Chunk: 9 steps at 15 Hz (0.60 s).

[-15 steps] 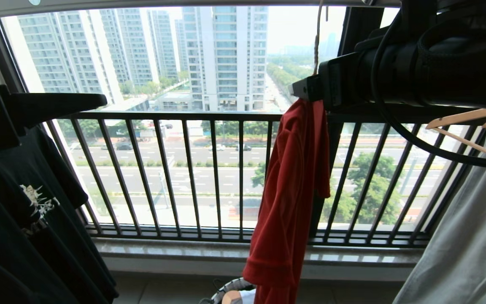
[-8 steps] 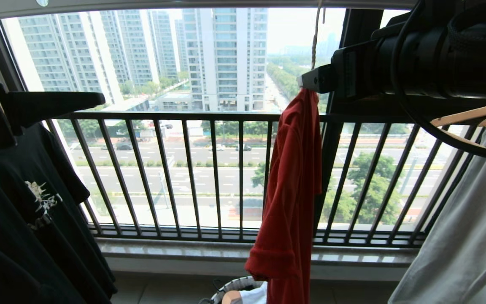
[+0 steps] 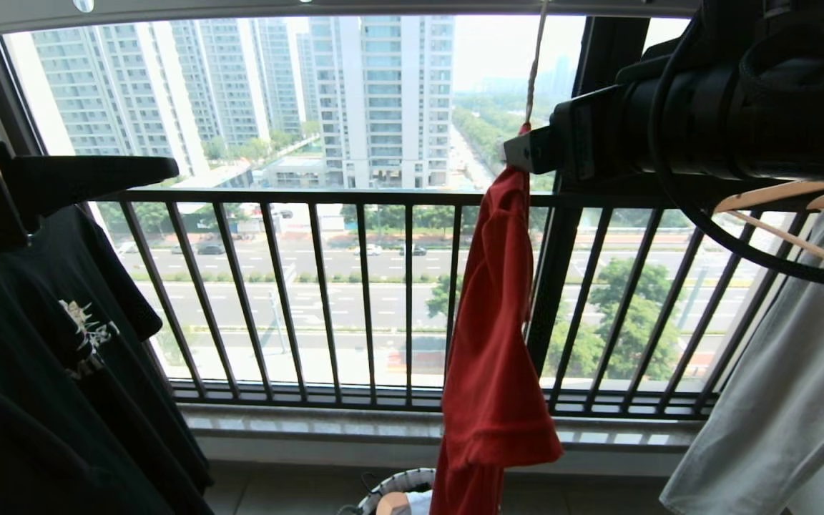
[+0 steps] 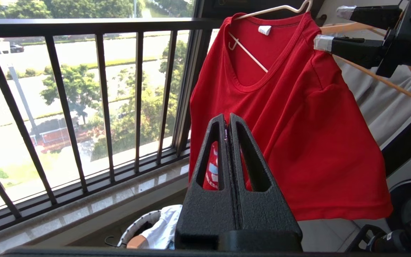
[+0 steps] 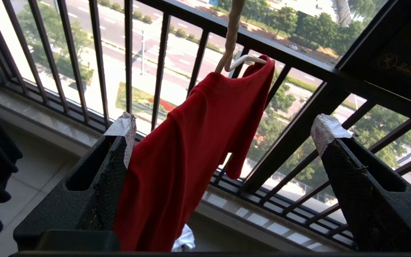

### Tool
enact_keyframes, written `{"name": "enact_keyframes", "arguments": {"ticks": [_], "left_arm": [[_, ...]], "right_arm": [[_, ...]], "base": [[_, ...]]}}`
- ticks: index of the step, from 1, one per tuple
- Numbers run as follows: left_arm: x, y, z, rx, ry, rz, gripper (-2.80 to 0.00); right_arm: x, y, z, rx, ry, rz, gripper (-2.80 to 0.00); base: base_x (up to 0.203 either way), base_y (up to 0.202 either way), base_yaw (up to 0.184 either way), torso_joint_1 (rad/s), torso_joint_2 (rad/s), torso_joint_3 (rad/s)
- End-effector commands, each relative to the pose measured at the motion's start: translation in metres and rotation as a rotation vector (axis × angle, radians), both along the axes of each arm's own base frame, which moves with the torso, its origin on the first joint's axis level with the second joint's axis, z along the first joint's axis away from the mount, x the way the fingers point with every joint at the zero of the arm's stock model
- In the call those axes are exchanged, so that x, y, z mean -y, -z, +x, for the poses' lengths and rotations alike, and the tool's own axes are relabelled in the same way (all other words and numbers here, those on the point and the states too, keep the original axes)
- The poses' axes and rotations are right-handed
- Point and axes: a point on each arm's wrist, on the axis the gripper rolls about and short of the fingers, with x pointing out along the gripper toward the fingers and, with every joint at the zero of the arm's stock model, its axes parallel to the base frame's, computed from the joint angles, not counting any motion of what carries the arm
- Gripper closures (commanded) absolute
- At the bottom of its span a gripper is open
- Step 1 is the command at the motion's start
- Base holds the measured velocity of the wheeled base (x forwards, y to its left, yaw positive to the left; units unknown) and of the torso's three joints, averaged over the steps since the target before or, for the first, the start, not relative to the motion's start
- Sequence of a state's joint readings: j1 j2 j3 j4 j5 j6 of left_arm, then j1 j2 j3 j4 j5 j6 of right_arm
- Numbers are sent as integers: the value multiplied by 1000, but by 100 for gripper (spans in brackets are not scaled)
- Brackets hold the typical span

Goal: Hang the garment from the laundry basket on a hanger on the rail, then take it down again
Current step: Take the clothes off the clothes rack

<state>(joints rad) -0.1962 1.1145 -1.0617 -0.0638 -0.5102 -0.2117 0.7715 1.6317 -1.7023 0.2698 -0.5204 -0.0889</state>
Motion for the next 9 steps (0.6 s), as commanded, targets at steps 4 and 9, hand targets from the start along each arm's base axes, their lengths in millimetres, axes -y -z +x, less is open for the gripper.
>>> {"name": "enact_keyframes", "arguments": {"ticks": [4,9], "left_arm": [[0,0,0,-1,4,-1,0],[0,0,0,0,4,-1,0]], "right_arm": [[9,5,-7,-13,7,-13,-280],[21,-5,-15,12,19,9,-280]], "base": [[0,0,0,0,0,0],[0,0,0,0,0,0]]}}
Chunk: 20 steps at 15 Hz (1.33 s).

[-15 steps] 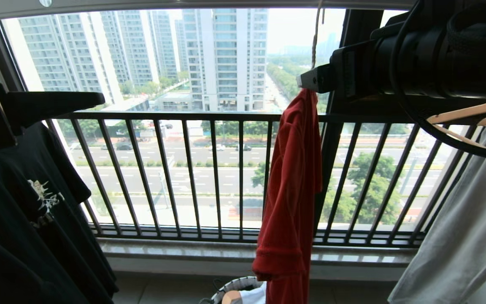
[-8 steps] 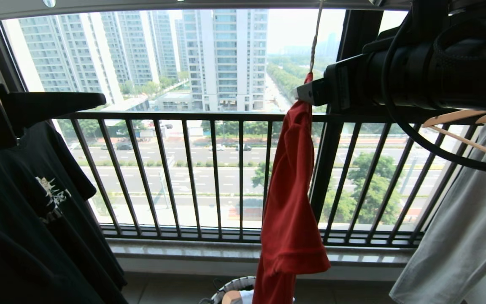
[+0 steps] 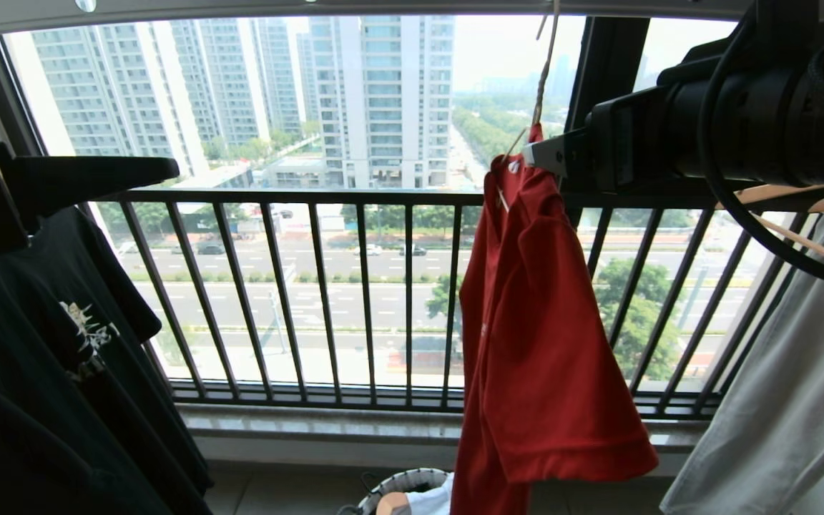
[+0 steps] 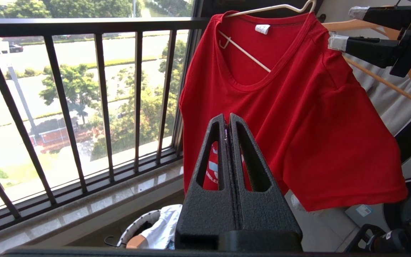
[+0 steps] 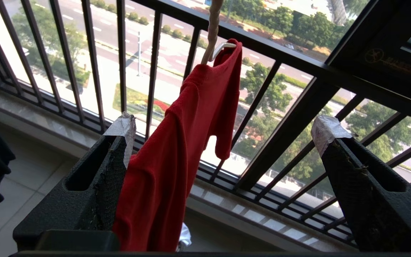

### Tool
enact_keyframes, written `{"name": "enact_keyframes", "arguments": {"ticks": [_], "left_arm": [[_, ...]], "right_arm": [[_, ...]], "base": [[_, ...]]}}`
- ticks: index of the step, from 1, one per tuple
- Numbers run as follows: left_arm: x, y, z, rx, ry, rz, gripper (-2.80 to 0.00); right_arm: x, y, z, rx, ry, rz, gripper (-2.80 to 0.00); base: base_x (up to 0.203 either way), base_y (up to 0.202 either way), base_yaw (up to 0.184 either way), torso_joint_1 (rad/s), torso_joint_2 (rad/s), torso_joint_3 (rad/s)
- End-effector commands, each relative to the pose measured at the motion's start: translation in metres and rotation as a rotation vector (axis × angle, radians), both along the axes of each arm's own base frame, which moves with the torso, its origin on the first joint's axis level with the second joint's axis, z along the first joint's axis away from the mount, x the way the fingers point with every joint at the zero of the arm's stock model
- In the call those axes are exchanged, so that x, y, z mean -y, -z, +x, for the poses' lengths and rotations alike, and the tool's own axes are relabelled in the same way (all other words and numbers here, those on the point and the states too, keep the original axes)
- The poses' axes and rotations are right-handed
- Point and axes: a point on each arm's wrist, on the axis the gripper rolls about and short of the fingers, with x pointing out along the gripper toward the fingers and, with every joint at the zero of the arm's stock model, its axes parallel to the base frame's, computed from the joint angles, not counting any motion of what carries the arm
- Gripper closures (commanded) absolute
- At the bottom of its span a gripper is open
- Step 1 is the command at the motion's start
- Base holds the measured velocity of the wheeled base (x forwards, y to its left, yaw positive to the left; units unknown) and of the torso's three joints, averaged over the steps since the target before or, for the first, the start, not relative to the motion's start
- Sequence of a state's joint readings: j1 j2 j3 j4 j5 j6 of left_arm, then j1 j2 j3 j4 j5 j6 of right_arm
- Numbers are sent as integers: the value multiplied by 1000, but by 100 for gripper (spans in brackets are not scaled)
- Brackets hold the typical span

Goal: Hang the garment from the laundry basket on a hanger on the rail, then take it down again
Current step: Take the clothes off the clothes rack

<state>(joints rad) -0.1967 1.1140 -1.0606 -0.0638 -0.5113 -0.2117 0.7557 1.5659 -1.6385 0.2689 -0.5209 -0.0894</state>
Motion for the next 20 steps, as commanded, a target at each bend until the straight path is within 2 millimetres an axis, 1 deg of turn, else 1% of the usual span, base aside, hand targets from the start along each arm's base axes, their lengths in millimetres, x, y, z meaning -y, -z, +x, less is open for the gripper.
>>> {"name": "enact_keyframes", "arguments": {"ticks": [1,4,6,9,10,13,15,16,20], "left_arm": [[0,0,-1,1,4,-1,0],[0,0,-1,1,2,-1,0],[0,0,0,-2,2,0,0],[0,1,2,-7,2,0,0],[0,0,2,-7,2,-3,0],[0,-2,0,5,4,-5,0],[0,-4,-3,14,4,-8,0],[0,-4,-3,15,4,-8,0],[0,-3,-3,9,10,-6,0]], "right_arm": [[2,-3,-3,10,-1,8,-280],[-7,1,10,3,-11,9,-280],[-7,-1,21,16,-27,31,-280],[-2,-11,34,43,-19,57,-280],[-2,-11,36,42,-25,57,-280],[-4,-12,51,51,-41,64,-280],[-5,-12,55,50,-66,69,-280],[-6,-12,57,52,-67,72,0],[-9,-15,61,61,-72,78,0]], "base": [[0,0,0,0,0,0],[0,0,0,0,0,0],[0,0,0,0,0,0],[0,0,0,0,0,0],[0,0,0,0,0,0],[0,0,0,0,0,0],[0,0,0,0,0,0],[0,0,0,0,0,0],[0,0,0,0,0,0]]}}
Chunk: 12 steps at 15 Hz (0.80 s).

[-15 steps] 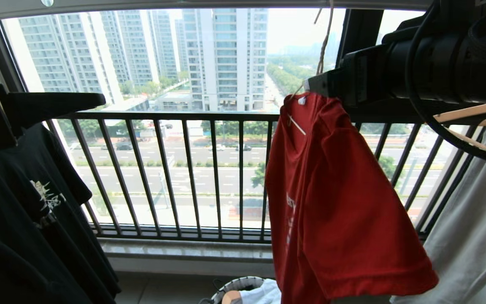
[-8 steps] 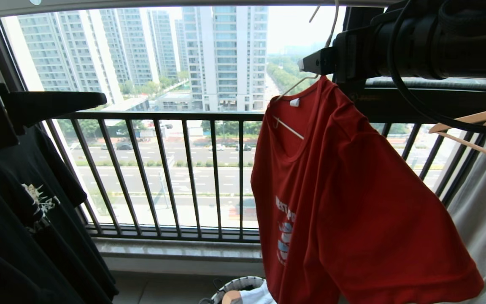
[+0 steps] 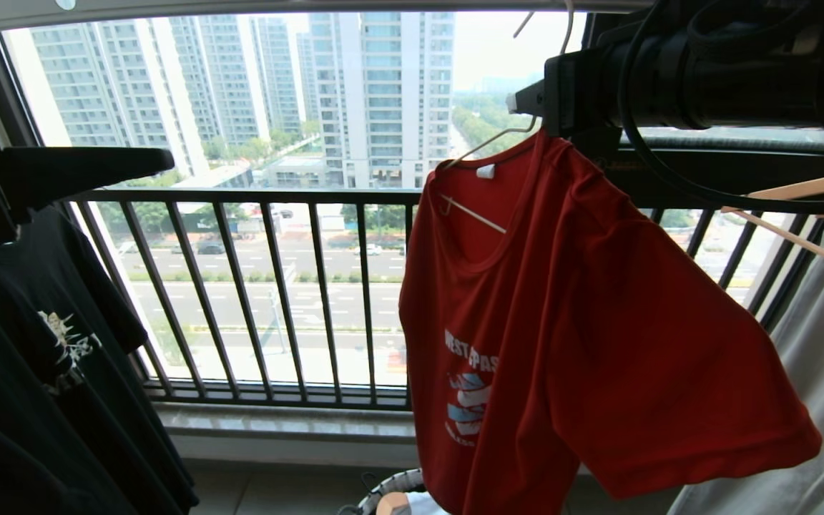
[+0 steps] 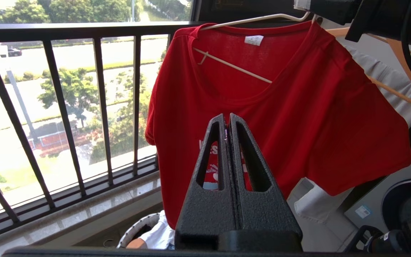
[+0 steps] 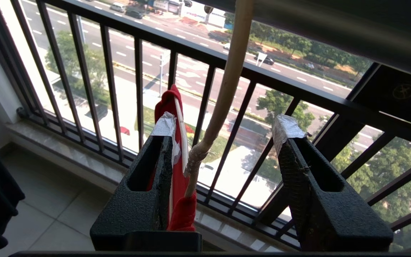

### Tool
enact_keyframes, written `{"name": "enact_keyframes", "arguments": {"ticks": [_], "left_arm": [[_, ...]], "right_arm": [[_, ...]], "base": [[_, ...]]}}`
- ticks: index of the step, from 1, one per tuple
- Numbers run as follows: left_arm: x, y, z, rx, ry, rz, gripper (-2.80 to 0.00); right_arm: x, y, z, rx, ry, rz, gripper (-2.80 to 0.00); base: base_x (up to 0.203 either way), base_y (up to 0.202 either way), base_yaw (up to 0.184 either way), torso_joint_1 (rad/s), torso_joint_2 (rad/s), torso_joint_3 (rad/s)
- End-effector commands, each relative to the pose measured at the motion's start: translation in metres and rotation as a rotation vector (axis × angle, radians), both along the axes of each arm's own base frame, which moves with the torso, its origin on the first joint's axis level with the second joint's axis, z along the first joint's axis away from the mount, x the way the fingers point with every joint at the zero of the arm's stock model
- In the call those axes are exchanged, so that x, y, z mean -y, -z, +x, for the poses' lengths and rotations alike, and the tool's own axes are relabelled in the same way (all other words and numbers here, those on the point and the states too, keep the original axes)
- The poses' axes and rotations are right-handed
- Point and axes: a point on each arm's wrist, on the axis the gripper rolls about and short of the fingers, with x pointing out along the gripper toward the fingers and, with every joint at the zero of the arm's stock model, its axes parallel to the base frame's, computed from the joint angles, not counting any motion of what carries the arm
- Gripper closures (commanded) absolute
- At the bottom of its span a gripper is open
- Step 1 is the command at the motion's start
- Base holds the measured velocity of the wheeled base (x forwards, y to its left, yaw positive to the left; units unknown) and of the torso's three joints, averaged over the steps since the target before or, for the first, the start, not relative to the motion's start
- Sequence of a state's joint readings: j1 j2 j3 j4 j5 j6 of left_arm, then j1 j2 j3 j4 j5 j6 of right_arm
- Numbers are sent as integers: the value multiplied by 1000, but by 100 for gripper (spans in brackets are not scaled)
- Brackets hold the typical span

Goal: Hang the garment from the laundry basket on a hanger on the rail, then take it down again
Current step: Take the clothes off the clothes rack

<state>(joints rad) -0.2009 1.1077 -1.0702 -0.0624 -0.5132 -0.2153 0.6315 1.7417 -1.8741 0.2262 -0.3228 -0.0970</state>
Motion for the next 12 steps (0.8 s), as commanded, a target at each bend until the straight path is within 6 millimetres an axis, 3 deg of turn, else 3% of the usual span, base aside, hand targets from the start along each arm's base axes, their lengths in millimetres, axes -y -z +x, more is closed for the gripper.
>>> {"name": "enact_keyframes", "arguments": {"ticks": [1,3,7,12], "left_arm": [[1,2,1,-9,8,1,0],[7,6,4,-28,47,5,0],[40,26,19,-124,204,37,0],[72,53,70,-155,247,29,0]], "right_arm": [[-2,0,2,1,0,-2,0],[-2,-1,2,3,-2,-8,0],[-1,-3,0,8,-4,-11,0],[-2,-5,-2,13,-18,-9,0]], "base": [[0,0,0,0,0,0],[0,0,0,0,0,0],[0,0,0,0,0,0],[0,0,0,0,0,0]]}}
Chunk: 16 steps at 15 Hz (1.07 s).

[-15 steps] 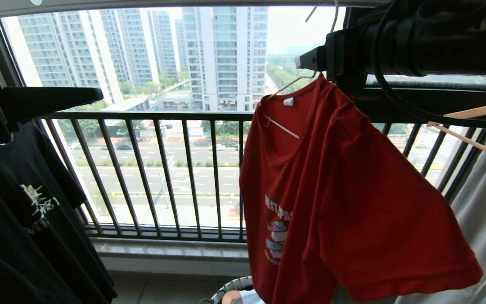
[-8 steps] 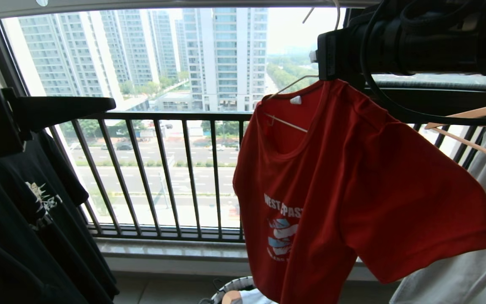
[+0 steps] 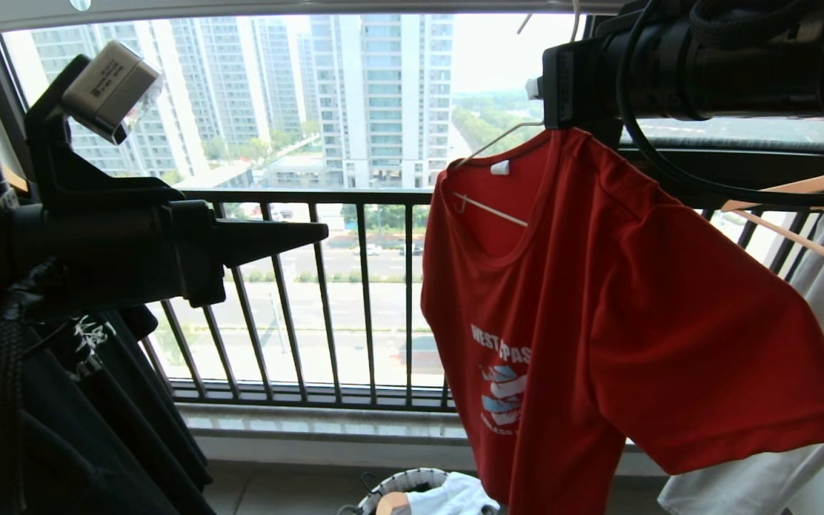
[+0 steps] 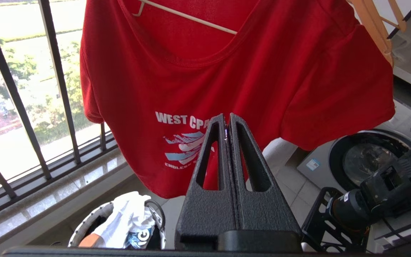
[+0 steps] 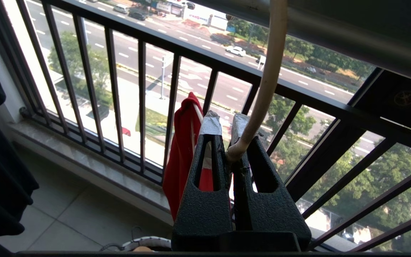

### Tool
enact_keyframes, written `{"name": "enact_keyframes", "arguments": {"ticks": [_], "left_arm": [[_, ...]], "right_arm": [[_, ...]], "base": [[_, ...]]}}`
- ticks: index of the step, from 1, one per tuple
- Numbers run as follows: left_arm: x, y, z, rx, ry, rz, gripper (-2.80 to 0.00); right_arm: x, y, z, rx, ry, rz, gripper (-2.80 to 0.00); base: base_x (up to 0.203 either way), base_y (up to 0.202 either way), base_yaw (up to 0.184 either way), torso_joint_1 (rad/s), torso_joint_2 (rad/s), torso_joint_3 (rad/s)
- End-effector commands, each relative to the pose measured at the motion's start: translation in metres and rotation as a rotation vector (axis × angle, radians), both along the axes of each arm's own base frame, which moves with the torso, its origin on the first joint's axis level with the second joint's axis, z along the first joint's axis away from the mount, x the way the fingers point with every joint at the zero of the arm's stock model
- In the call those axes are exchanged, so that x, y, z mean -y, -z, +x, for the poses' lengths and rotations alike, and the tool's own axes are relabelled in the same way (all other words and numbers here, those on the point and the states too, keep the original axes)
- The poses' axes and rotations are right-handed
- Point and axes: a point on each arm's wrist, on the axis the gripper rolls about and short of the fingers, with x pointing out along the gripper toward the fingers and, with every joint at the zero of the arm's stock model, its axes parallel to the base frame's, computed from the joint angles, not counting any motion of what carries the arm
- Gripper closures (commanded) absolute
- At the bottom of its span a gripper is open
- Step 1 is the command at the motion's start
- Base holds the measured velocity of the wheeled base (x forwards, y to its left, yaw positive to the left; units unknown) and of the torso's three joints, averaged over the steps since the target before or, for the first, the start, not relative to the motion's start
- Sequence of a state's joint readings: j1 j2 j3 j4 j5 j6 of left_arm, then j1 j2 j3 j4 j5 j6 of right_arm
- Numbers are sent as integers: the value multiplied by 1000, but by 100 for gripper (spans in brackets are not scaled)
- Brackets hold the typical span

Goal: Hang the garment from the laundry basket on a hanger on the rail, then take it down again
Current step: Take the clothes off the clothes rack

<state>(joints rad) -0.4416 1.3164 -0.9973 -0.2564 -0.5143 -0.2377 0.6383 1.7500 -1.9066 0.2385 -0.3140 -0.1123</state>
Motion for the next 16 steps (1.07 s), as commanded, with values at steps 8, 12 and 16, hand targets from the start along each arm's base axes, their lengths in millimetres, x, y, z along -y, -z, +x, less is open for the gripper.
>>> {"name": "enact_keyframes", "arguments": {"ticks": [8,12,16], "left_arm": [[65,11,128,6,0,5,-280],[80,27,162,48,-102,99,-280],[96,29,190,94,-161,102,-280]], "right_arm": [[-2,-2,-2,10,-13,-12,0],[-2,-2,-2,9,-18,-12,0],[-2,-1,-2,8,-19,-13,0]], "base": [[0,0,0,0,0,0],[0,0,0,0,0,0],[0,0,0,0,0,0]]}}
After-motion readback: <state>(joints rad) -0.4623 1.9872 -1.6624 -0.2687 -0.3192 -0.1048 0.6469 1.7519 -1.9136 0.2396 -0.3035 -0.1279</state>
